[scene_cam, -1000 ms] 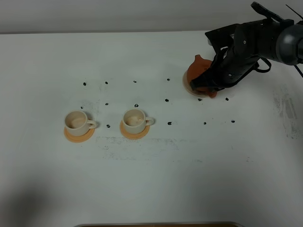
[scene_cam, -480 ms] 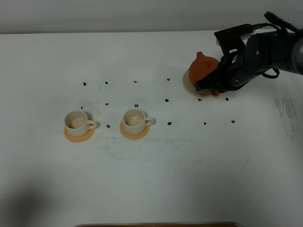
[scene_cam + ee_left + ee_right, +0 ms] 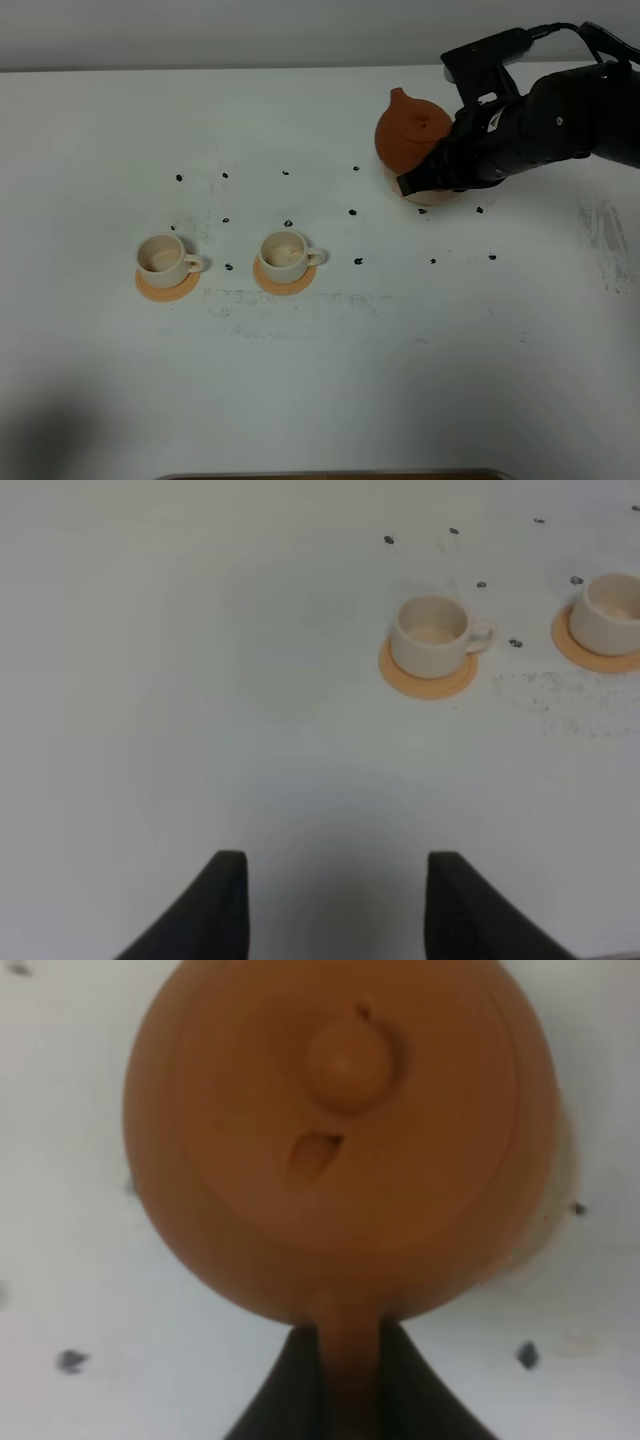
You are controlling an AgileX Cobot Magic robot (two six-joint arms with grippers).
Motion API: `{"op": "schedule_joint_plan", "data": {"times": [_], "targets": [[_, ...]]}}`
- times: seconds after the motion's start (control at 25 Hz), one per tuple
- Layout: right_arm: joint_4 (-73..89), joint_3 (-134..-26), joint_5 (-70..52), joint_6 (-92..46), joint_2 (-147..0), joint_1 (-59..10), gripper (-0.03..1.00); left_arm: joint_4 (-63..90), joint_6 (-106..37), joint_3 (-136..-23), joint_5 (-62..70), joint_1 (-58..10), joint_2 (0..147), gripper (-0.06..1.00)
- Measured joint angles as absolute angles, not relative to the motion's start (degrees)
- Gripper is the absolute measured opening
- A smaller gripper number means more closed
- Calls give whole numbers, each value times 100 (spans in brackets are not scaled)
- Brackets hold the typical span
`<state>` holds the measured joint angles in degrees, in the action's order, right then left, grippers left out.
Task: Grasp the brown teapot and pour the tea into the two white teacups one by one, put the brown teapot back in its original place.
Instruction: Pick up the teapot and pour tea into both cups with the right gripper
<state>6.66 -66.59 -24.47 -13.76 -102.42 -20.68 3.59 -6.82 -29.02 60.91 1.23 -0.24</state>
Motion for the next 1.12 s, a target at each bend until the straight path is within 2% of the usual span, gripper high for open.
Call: {"op": "schedule_joint_plan", "data": {"times": [0.52, 1.12], "targets": [[-33, -6640, -2699, -1402, -10142, -3599, 11, 359, -682, -2902, 6091, 123, -24, 43], [-1780, -6430, -2579, -1397, -10120, -3655, 11, 359, -682, -2902, 6091, 123, -24, 43]]}}
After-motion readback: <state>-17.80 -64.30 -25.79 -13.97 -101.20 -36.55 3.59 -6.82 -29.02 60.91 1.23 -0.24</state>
